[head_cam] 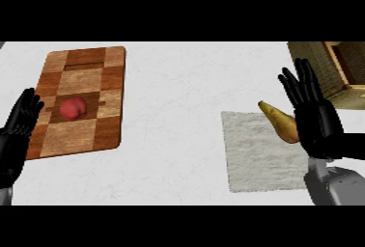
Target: Pick the pear from the placemat and place it in the basket
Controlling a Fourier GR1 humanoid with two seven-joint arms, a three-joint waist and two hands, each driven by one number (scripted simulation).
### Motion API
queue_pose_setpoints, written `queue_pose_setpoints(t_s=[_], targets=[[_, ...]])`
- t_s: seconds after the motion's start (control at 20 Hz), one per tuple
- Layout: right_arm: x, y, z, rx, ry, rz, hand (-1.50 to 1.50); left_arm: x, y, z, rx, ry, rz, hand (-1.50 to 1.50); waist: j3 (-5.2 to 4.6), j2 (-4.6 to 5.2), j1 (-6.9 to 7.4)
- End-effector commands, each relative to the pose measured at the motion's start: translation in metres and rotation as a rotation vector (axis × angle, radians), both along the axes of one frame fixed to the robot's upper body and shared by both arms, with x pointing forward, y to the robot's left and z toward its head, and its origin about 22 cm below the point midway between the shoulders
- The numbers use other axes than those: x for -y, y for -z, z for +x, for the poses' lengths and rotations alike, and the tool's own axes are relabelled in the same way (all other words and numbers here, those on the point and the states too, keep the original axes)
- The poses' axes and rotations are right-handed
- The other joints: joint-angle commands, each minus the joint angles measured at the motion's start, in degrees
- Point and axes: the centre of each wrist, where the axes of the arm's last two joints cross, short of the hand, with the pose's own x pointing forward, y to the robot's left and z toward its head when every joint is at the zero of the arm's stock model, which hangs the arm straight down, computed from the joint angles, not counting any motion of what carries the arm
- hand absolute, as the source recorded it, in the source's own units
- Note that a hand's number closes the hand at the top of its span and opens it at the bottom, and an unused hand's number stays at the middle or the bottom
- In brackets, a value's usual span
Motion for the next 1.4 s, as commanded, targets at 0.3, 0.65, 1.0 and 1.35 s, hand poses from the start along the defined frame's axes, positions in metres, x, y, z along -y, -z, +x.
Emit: queue_pose_setpoints(t_s=[0.3, 0.65, 1.0, 1.35], targets=[[0.092, -0.032, 0.044, 0.1, -0.322, -0.091, 1.5, 0.026, 0.005, 0.03, -0.132, -0.055, -0.13, 0.0, 2.21, -0.66, 2.06], [0.069, 0.006, 0.074, 0.064, 0.175, -0.349, -1.5, 0.032, 0.021, 0.044, -0.167, -0.064, -0.129, 0.0, 1.58, -1.73, 2.34], [0.13, -0.087, 0.074, -0.171, 0.257, -0.663, -1.5, 0.037, 0.007, 0.054, -0.183, -0.077, -0.123, 0.0, 1.55, -2.38, 0.79], [0.148, -0.131, 0.063, -0.513, -0.131, -1.011, -1.5, 0.029, 0.014, 0.047, -0.179, -0.087, -0.123, 0.0, 1.48, -2.54, 1.26]])
